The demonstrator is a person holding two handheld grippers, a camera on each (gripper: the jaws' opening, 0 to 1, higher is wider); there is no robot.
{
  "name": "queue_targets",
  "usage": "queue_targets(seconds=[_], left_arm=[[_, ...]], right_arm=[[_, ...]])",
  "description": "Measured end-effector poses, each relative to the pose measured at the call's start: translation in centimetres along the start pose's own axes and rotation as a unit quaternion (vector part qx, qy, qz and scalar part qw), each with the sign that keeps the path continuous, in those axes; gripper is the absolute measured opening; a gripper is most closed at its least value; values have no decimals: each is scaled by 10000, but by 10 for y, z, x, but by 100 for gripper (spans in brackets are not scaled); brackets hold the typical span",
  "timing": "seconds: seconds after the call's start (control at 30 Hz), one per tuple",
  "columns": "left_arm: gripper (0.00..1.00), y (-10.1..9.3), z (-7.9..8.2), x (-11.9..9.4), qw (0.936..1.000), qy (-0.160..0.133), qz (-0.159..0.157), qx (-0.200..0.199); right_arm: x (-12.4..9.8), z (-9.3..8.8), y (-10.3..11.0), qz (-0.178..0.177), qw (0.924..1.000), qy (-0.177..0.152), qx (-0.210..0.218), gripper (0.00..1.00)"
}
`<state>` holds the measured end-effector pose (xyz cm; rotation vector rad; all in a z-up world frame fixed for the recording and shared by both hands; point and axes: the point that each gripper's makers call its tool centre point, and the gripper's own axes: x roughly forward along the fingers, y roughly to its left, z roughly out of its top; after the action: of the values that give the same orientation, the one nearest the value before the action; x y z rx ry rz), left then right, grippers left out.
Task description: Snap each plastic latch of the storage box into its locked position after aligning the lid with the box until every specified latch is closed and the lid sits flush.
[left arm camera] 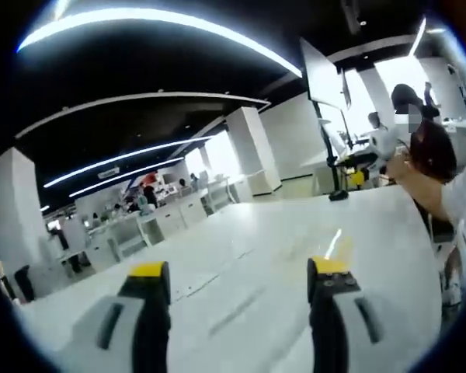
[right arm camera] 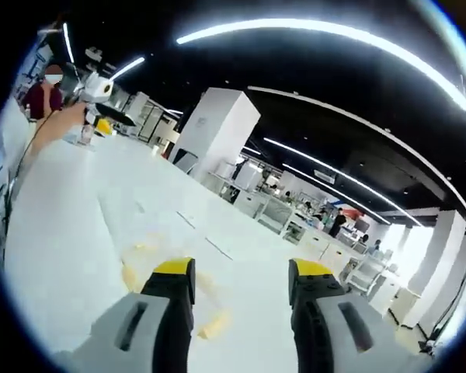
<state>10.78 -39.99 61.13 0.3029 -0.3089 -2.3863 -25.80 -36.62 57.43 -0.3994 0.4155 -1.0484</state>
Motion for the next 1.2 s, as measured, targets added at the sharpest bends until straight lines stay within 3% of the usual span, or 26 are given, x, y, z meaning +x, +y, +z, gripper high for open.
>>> queue_targets(seconds=[0.2,0.27,0.53,0.7,0.83,0.97,1.1,1.2], left_arm=[[71,-37,6,48,9971,320,-647,235],[71,-51,3,70,9938,569,-868,409],[70,-86,-31,134,9736,1570,-1476,747],[68,-99,-45,155,9631,1896,-1717,838],[66,-108,-63,165,9446,2413,-1896,1166],[66,-117,-78,175,9245,2834,-2080,1472],[65,-126,-94,180,9003,3279,-2328,1666],[63,-128,-106,183,8888,3508,-2429,1674]], right_arm=[[19,-4,7,609,9977,229,-188,50],[29,-12,10,984,9938,447,-253,51],[52,-42,12,1773,9774,1076,-415,51],[59,-57,13,2224,9641,1335,-559,52],[57,-71,22,2819,9421,1667,-719,53],[59,-85,27,3153,9242,1978,-860,55],[64,-101,31,3500,9040,2254,-969,55],[68,-114,28,3657,8922,2459,-991,55]])
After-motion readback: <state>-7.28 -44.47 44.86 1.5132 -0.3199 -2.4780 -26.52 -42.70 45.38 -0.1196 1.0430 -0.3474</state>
